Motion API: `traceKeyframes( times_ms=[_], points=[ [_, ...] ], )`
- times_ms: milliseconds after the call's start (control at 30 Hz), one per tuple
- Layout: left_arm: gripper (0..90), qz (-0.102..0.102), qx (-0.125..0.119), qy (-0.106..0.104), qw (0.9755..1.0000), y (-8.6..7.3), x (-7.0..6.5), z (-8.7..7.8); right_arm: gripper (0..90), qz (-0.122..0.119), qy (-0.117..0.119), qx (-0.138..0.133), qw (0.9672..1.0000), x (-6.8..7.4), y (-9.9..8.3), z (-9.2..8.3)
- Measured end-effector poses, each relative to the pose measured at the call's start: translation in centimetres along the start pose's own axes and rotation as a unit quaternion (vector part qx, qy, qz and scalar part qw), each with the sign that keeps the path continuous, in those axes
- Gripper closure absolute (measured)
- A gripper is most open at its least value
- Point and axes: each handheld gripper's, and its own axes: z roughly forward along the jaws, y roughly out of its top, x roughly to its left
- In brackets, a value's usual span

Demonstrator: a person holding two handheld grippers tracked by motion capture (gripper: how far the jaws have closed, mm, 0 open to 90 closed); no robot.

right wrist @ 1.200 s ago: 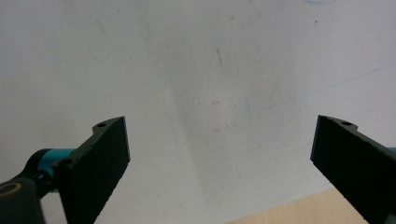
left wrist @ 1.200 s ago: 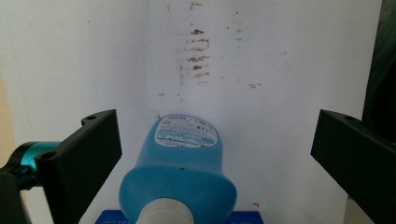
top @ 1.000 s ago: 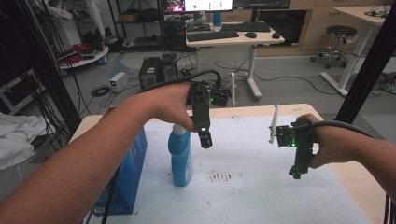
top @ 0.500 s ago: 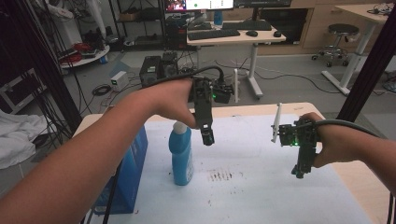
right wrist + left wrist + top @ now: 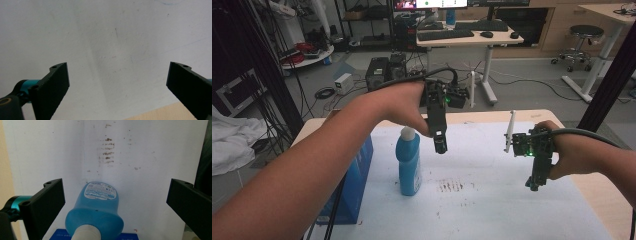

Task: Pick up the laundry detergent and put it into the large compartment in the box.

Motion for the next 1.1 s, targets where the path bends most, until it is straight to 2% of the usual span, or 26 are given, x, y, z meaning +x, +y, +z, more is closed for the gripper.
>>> traceKeyframes(
  times_ms=[233, 333, 467, 567, 667, 733, 833, 867, 933, 1000, 1033, 1100],
  points=[
    [1.7, -0.039, 0.009, 0.019, 0.999, 0.0, -0.6, -0.8, 3.6, 0.01, 0.0, -0.003, 0.9999, 0.2, 0.0, -0.2],
    [1.7, -0.065, 0.008, 0.029, 0.9974, -0.2, -0.7, -1.4, 3.6, 0.008, 0.0, -0.001, 1.0, 0.2, 0.1, -0.2],
    [1.7, -0.11, 0.008, 0.034, 0.9934, -0.6, -0.8, -2.1, 3.6, 0.004, -0.001, -0.004, 1.0, 0.3, 0.2, -0.2],
    [1.7, -0.145, 0.0, 0.032, 0.9888, -1.0, -0.9, -2.5, 3.6, 0.009, 0.0, -0.001, 1.0, 0.3, 0.2, -0.2],
    [1.7, -0.196, -0.017, 0.029, 0.9801, -1.5, -0.9, -3.0, 3.6, 0.007, 0.0, 0.001, 1.0, 0.3, 0.2, -0.2],
    [1.7, -0.231, -0.026, 0.028, 0.9723, -2.0, -1.0, -3.2, 3.6, 0.006, 0.0, 0.003, 1.0, 0.4, 0.2, -0.2],
    [1.7, -0.276, -0.033, 0.031, 0.96, -2.7, -1.0, -3.2, 3.6, 0.006, 0.001, 0.005, 1.0, 0.5, 0.3, -0.2],
    [1.7, -0.293, -0.035, 0.033, 0.955, -2.9, -1.0, -3.2, 3.6, 0.005, 0.001, 0.005, 1.0, 0.4, 0.3, -0.2],
    [1.7, -0.318, -0.04, 0.04, 0.9465, -3.5, -1.1, -3.3, 3.6, 0.008, 0.003, 0.006, 0.9999, 0.5, 0.4, -0.2],
    [1.7, -0.343, -0.05, 0.05, 0.9366, -4.1, -1.2, -3.3, 3.6, 0.007, 0.003, 0.009, 0.9999, 0.5, 0.5, -0.1],
    [1.7, -0.351, -0.053, 0.051, 0.9334, -4.4, -1.3, -3.4, 3.6, 0.007, 0.002, 0.01, 0.9999, 0.5, 0.5, -0.1],
    [1.7, -0.376, -0.062, 0.041, 0.9237, -4.9, -1.4, -3.3, 3.6, 0.004, 0.002, 0.009, 0.9999, 0.5, 0.5, 0.0]
  ],
)
